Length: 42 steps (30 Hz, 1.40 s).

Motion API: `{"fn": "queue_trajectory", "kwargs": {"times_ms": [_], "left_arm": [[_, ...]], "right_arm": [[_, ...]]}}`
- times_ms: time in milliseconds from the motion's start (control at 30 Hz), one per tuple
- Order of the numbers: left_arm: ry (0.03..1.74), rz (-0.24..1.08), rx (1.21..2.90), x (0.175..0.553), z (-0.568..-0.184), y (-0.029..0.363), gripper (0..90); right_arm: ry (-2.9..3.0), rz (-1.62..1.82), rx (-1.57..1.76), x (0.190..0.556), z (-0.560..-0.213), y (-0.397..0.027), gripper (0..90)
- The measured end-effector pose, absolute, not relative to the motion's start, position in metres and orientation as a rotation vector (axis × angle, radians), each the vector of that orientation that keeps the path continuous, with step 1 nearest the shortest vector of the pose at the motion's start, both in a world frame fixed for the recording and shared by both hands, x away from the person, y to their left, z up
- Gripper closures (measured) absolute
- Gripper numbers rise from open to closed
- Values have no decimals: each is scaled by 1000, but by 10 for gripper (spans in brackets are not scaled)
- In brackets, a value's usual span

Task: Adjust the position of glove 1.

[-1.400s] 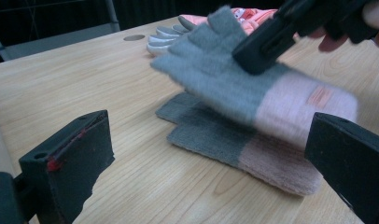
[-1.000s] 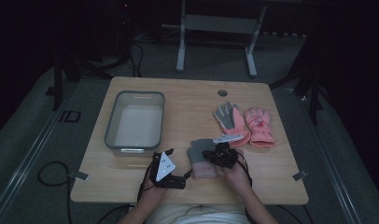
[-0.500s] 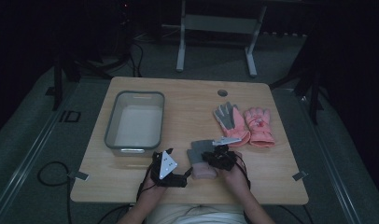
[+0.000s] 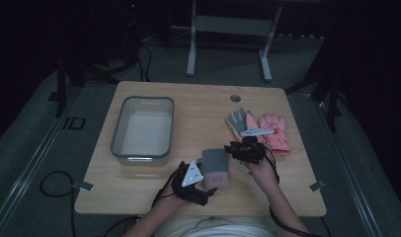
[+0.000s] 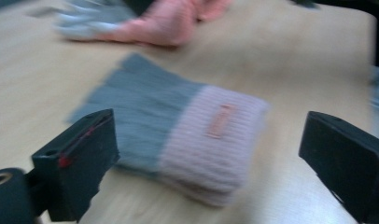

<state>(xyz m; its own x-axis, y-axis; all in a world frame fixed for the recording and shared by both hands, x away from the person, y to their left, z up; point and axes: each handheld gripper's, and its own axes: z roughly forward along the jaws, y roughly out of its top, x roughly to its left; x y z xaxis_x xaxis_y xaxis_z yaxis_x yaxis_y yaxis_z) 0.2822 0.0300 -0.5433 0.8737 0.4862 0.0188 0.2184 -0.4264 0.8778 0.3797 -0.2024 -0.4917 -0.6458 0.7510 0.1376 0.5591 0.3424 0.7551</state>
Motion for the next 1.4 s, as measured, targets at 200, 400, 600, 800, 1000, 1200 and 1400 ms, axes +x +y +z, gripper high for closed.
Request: {"fn": "queue_trajectory", "kwargs": {"times_ms": [200, 400, 600, 800, 1000, 1200, 1400], "left_arm": [[378, 333, 2171, 290, -549, 11, 70], [255, 433, 2257, 294, -555, 1, 215], [200, 539, 2324, 292, -559, -2, 323], [188, 576, 2341, 291, -559, -4, 408], [254, 471, 2333, 300, -546, 1, 630], [291, 402, 2345, 306, -535, 6, 683], [292, 387, 2339, 310, -515, 12, 689]], "right_arm": [[2448, 1117, 1231, 398, -513, -192, 562], [2449, 1052, 1276, 408, -531, -185, 464], [2488, 977, 1297, 412, -544, -183, 390], [2506, 981, 1286, 411, -545, -182, 442], [2590, 1038, 1285, 410, -543, -181, 714], [2601, 1052, 1211, 405, -535, -178, 761], [2583, 1130, 1181, 404, -518, -181, 762]]}}
